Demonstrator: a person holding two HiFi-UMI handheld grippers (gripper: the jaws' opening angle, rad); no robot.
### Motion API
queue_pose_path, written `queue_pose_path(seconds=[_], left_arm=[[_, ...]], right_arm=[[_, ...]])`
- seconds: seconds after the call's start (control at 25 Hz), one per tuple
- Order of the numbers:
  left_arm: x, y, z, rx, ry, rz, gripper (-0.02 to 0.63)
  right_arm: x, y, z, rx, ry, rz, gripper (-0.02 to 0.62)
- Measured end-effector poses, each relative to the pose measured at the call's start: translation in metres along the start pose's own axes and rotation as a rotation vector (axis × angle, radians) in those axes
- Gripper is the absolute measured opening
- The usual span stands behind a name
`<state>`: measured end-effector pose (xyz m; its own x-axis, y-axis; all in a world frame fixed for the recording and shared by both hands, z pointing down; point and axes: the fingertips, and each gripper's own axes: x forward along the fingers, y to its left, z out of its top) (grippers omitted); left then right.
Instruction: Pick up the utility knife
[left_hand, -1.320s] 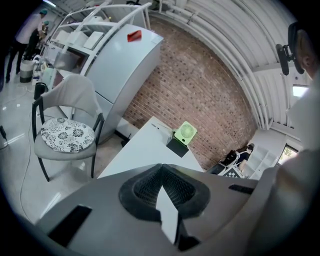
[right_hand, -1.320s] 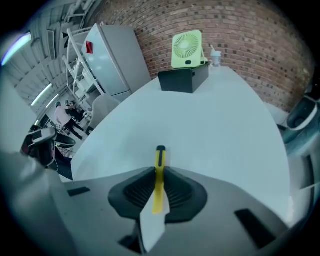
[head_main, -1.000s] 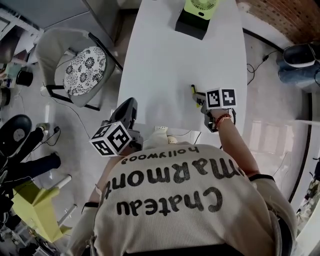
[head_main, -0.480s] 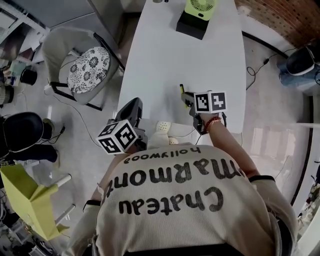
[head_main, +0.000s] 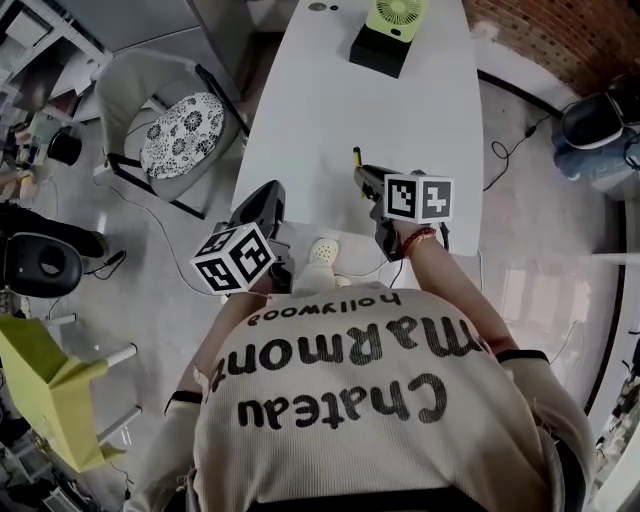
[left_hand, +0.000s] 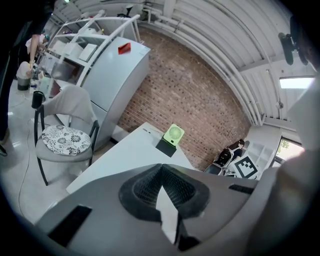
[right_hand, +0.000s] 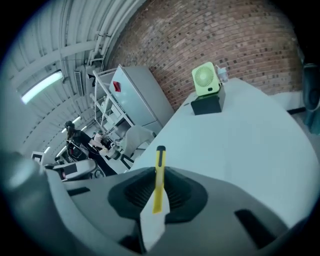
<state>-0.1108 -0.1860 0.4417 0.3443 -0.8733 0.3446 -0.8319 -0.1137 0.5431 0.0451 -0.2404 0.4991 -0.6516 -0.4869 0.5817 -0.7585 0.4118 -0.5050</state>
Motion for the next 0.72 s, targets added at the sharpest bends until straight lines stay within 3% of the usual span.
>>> queue_pose_path(seconds=[0.48,0.72], left_arm=[[-0.041,-0.034,0.029,0.086,-0.15,-0.011,0.002],[-0.058,-0.043,0.05,0.121,-0.176,-0.046,0.002]], right_arm=[[-0.066,0.041,0.039,-0.059,-0.249,0.051,0.057],[-0.092,0.068,0.061,-0.075,-0.364,0.076,0.058]])
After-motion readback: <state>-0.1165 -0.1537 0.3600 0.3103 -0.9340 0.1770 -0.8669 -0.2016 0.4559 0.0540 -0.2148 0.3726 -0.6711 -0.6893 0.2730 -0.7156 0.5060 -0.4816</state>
